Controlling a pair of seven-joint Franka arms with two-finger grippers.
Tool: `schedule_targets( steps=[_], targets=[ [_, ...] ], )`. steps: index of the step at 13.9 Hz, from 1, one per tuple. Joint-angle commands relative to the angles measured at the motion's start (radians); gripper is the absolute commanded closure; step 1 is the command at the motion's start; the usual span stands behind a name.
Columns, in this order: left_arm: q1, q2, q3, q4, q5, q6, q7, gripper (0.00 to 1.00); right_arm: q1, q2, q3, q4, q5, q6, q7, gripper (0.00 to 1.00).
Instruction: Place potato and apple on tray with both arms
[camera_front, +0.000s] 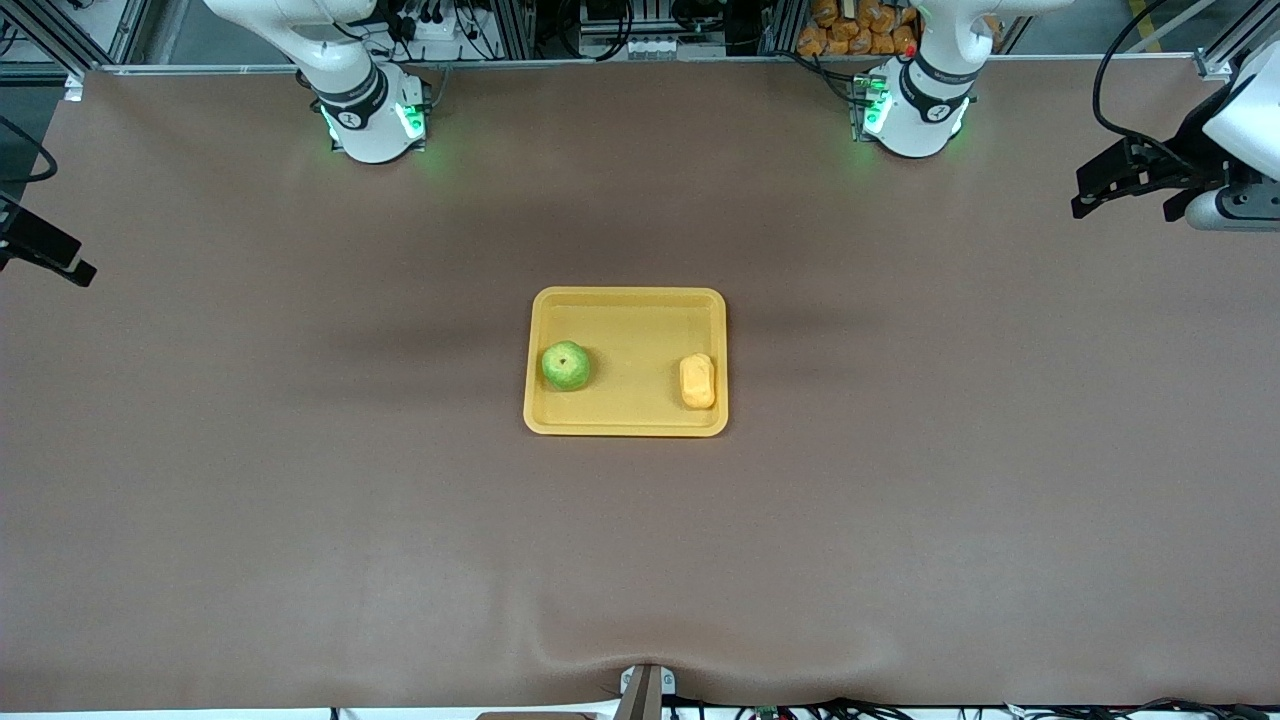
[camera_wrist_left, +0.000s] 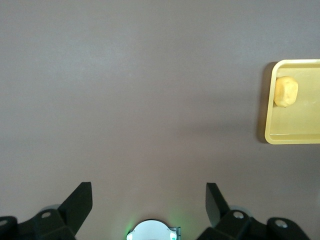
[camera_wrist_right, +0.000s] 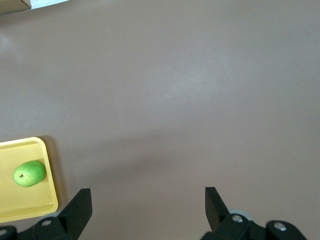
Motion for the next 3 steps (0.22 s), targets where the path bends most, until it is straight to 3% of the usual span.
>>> schedule_targets(
  steps=[1,3],
  targets=[
    [0.005,0.011,-0.003,0.024,0.004,-0.017,-0.004,0.0,0.009,0.009,-0.001,0.024,-0.012,-0.021,-0.004,0.0],
    [0.005,0.011,-0.001,0.025,0.004,-0.017,-0.003,0.0,0.008,0.009,0.001,0.024,-0.012,-0.021,-0.004,0.0]
  ],
)
